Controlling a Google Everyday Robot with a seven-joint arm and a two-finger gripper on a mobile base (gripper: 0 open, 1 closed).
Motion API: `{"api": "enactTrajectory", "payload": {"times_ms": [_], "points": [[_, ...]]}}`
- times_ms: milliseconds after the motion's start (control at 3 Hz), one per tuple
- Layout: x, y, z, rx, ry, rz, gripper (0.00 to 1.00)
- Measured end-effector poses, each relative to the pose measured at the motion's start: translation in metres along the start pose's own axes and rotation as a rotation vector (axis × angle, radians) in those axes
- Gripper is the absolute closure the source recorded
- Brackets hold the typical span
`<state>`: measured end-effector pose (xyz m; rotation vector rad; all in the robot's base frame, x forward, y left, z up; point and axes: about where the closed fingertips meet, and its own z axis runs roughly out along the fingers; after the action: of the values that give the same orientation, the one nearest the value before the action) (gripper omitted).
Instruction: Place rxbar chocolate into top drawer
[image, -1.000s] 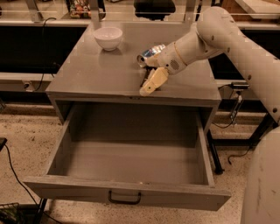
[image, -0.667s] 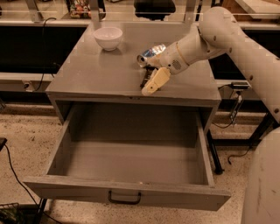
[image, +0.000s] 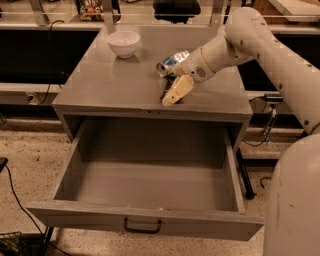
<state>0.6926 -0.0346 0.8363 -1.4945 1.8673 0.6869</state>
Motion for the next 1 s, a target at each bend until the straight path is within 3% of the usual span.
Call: {"api": "enactTrajectory", "payload": {"times_ms": [333, 667, 1000], "points": [[0.0068, -0.0106, 0.0051, 0.016, 0.016, 0.018, 0.00], [0.0142, -0.0169, 0.0060, 0.031, 0.025, 0.021, 0.18], [0.0162, -0.0161, 0.0005, 0.042, 0.010, 0.003, 0.49]]}}
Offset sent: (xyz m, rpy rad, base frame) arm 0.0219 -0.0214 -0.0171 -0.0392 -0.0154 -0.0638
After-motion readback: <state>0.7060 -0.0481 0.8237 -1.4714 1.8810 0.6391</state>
